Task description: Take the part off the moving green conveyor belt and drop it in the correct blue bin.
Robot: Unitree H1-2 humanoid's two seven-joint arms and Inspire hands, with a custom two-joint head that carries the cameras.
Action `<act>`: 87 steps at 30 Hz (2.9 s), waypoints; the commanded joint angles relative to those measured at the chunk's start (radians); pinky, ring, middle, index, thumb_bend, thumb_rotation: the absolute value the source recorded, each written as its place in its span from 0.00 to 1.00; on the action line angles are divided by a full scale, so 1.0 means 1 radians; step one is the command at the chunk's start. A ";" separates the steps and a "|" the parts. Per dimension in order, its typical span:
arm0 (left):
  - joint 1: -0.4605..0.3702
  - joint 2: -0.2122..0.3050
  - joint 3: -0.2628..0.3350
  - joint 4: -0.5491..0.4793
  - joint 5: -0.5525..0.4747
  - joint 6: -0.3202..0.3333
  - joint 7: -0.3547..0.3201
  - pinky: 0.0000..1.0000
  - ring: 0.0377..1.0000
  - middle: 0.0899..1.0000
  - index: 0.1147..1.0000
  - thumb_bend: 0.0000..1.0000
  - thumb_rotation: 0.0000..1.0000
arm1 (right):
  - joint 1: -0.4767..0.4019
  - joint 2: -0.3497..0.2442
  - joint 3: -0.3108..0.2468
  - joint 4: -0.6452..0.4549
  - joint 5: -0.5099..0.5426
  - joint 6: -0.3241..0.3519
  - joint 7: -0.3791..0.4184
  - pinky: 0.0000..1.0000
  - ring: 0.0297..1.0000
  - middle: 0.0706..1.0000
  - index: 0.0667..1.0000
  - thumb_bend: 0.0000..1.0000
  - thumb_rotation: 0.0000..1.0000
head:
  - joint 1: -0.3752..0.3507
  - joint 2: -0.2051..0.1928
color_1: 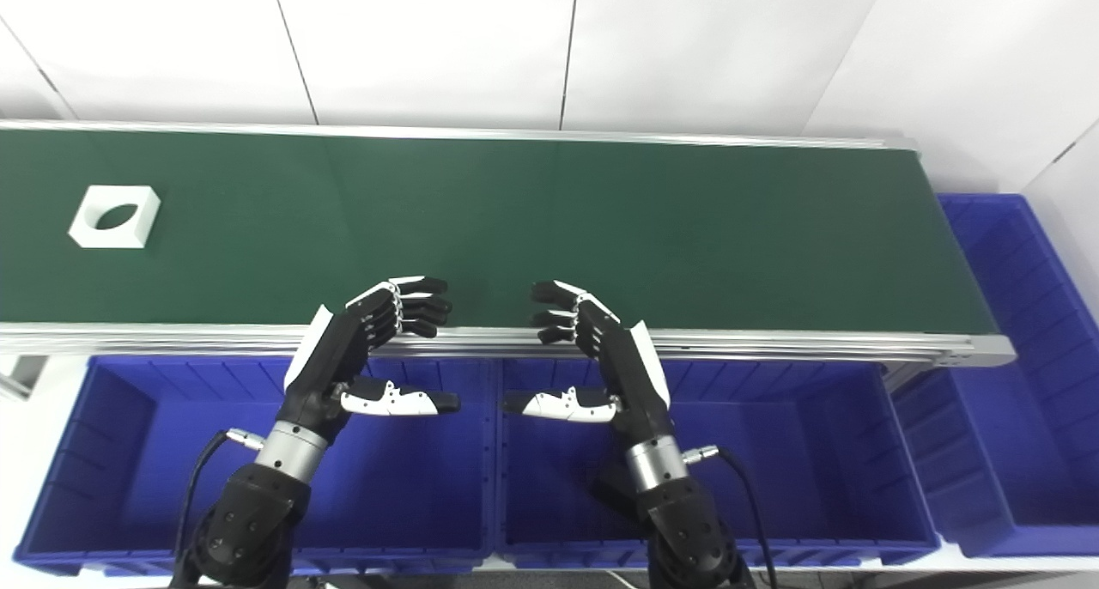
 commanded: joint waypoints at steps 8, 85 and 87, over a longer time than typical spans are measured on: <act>-0.014 -0.003 -0.004 -0.018 -0.001 -0.035 0.008 0.62 0.64 0.64 0.68 0.86 0.05 | -0.009 0.007 -0.001 -0.023 0.006 -0.050 0.000 0.64 0.70 0.78 0.76 0.87 0.21 | 0.000 0.001; -0.067 0.027 -0.113 0.095 0.075 -0.235 0.130 0.59 0.62 0.64 0.67 0.88 0.01 | -0.058 -0.018 -0.084 0.252 0.077 -0.137 0.096 0.67 0.73 0.81 0.76 0.85 0.22 | 0.285 -0.278; -0.083 0.041 -0.114 0.054 0.108 -0.234 0.128 0.59 0.63 0.64 0.67 0.87 0.04 | -0.064 -0.018 -0.087 0.255 0.083 -0.137 0.105 0.68 0.74 0.82 0.77 0.83 0.21 | 0.305 -0.276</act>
